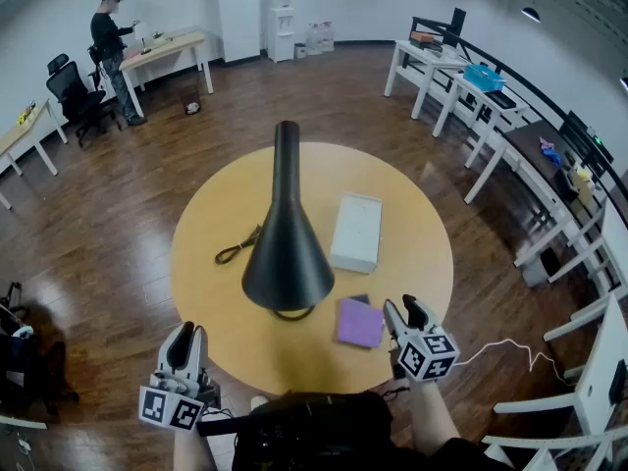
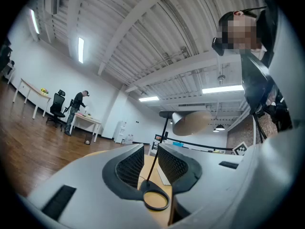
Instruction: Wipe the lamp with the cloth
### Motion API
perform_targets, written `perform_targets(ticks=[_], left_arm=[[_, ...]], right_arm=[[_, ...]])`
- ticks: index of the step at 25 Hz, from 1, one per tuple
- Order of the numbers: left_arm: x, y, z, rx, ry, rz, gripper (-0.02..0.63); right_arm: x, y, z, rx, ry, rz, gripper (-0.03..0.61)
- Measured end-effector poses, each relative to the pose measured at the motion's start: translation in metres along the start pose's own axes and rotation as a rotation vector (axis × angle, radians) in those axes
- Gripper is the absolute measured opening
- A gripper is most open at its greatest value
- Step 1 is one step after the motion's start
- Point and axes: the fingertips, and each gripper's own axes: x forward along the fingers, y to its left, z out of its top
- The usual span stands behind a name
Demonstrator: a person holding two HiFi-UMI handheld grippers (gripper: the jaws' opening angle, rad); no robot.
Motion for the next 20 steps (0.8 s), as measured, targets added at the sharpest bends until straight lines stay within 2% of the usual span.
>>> perform_targets(ticks=[3,6,7,9,13,15,16,18,20], left_arm=[[0.009,0.002,-0.001,0.050,-0.005,0.008,0.084],[0.019,0.004,-0.007,0.048,-0.002,0.007,0.084],[0.022,0.004,-0.011,0.043,0.003,0.007,0.084],[0.027,-0.002,-0.016,0.031,0.013,0.004,0.085],[0.029,-0.010,-0.020,-0.001,0.023,-0.010,0.085],[0.028,-0.009,-0.023,-0.017,0.024,-0.019,0.084],[0.027,-0.008,-0.023,-0.021,0.021,-0.023,0.085],[0.024,-0.005,-0.022,-0.021,0.011,-0.027,0.084],[0.021,-0.001,-0.022,-0.030,-0.002,-0.034,0.084]], right_arm=[[0.023,-0.015,-0.038,-0.052,0.150,-0.044,0.230],[0.053,-0.025,-0.085,-0.087,0.313,-0.077,0.257],[0.064,-0.025,-0.104,-0.086,0.378,-0.079,0.308],[0.082,-0.021,-0.130,-0.086,0.480,-0.083,0.346],[0.101,-0.022,-0.173,-0.137,0.656,-0.146,0.350],[0.101,-0.021,-0.199,-0.091,0.762,-0.172,0.349],[0.104,-0.024,-0.204,-0.082,0.760,-0.187,0.350],[0.113,-0.024,-0.199,-0.092,0.693,-0.190,0.344],[0.114,-0.024,-0.198,-0.111,0.685,-0.180,0.337]])
